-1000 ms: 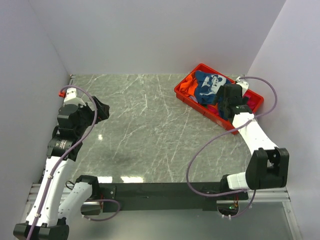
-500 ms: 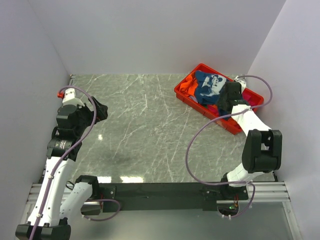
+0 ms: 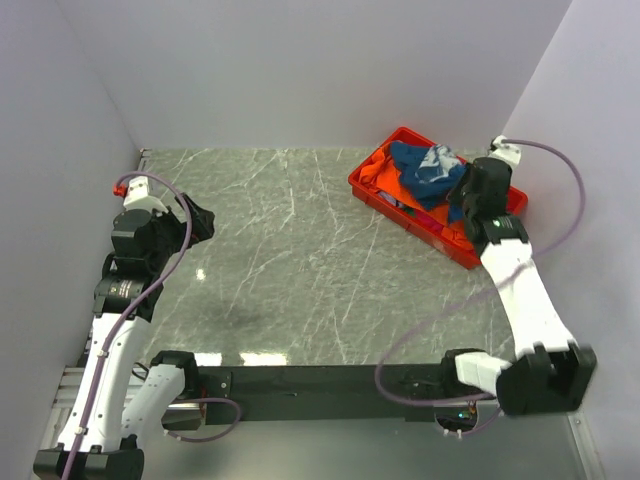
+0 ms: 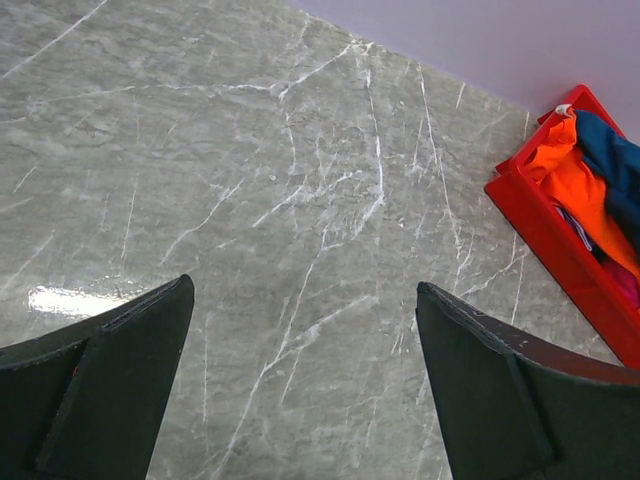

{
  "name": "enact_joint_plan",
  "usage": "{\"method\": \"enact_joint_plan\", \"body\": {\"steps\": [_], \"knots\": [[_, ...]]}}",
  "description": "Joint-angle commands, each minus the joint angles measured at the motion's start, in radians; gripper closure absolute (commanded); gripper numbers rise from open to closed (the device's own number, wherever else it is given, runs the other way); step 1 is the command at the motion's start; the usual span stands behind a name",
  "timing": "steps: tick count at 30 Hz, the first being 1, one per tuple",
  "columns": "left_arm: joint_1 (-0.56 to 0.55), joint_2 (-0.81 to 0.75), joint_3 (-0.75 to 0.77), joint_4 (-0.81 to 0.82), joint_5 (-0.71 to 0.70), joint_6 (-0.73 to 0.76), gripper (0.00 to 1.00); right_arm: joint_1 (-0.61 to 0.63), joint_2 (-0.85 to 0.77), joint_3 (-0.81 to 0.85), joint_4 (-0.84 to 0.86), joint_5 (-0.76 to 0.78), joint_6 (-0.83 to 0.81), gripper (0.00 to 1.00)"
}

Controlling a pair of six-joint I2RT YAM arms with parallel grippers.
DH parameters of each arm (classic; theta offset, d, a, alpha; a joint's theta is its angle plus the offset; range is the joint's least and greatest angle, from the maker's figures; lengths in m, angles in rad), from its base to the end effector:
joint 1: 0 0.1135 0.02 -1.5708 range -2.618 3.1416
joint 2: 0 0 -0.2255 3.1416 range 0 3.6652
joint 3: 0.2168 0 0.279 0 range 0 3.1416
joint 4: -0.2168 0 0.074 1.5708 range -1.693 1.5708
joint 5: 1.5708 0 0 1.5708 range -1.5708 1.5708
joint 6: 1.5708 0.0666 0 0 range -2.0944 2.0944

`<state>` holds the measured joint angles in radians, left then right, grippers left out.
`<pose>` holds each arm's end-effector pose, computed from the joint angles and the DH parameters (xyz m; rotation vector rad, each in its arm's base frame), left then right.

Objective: Fold and stack the t-shirts
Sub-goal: Grab the tshirt from the pile, then move the tshirt to the center of the board

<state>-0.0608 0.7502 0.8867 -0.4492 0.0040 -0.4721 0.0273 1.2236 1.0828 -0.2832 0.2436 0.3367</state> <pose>0.2501 -0.0155 0.3205 -0.3853 1.8607 -0.3677 0.3481 -0.0066 0.2897 0.4587 1.9277 -0.0069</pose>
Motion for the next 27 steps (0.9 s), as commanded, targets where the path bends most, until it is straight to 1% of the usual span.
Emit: {"method": "enact_joint_plan", "body": {"steps": [1, 4, 6, 7, 8, 10, 14, 16, 17, 18, 21, 22, 24, 25, 26, 27], "knots": [[0.009, -0.003, 0.000, 0.033, 0.013, 0.012, 0.01, 0.100, -0.173, 0.109, -0.005, 0.061, -0.037, 1.00], [0.009, -0.005, 0.003, 0.030, -0.001, 0.013, 0.01, 0.242, -0.208, 0.221, -0.042, 0.071, -0.067, 1.00], [0.007, -0.009, 0.004, 0.027, -0.001, 0.013, 0.01, 0.308, -0.208, 0.307, -0.065, 0.063, -0.088, 1.00], [0.009, -0.011, 0.003, 0.029, -0.001, 0.013, 0.01, 0.371, -0.208, 0.328, -0.063, 0.028, -0.093, 1.00], [0.009, -0.017, 0.003, 0.030, -0.031, 0.013, 0.01, 0.396, -0.208, 0.360, -0.059, 0.005, -0.100, 1.00], [0.009, -0.022, 0.003, 0.033, -0.035, 0.013, 0.01, 0.453, -0.207, 0.379, -0.042, -0.052, -0.097, 1.00], [0.009, -0.028, 0.003, 0.043, -0.027, 0.004, 0.01, 0.516, -0.188, 0.375, -0.034, -0.153, -0.074, 1.00], [0.009, -0.026, 0.001, 0.056, -0.012, -0.008, 0.02, 0.529, -0.173, 0.344, -0.024, -0.150, -0.056, 0.99], [0.009, -0.026, 0.000, 0.061, 0.005, -0.026, 0.03, 0.533, -0.165, 0.298, -0.024, -0.136, -0.044, 0.93], [0.009, -0.028, -0.002, 0.073, 0.014, -0.037, 0.03, 0.534, -0.153, 0.272, -0.033, -0.085, -0.033, 0.70], [-0.016, -0.038, -0.031, 0.113, 0.044, -0.085, 0.05, 0.533, -0.131, 0.154, -0.063, 0.041, 0.024, 0.21], [-0.060, -0.040, -0.047, 0.133, 0.021, -0.095, 0.05, 0.533, -0.133, 0.122, -0.065, 0.081, 0.044, 0.18], [-0.135, -0.023, -0.063, 0.158, -0.018, -0.123, 0.06, 0.531, -0.147, 0.020, -0.047, 0.073, 0.062, 0.16], [-0.248, -0.008, -0.077, 0.170, -0.069, -0.132, 0.05, 0.533, -0.156, -0.016, -0.031, 0.027, 0.083, 0.16], [-0.317, 0.036, -0.080, 0.206, -0.178, -0.140, 0.05, 0.533, -0.165, -0.087, -0.015, 0.001, 0.094, 0.16], [-0.388, 0.069, -0.080, 0.220, -0.231, -0.142, 0.04, 0.539, -0.182, -0.118, 0.011, -0.022, 0.107, 0.16]]}}
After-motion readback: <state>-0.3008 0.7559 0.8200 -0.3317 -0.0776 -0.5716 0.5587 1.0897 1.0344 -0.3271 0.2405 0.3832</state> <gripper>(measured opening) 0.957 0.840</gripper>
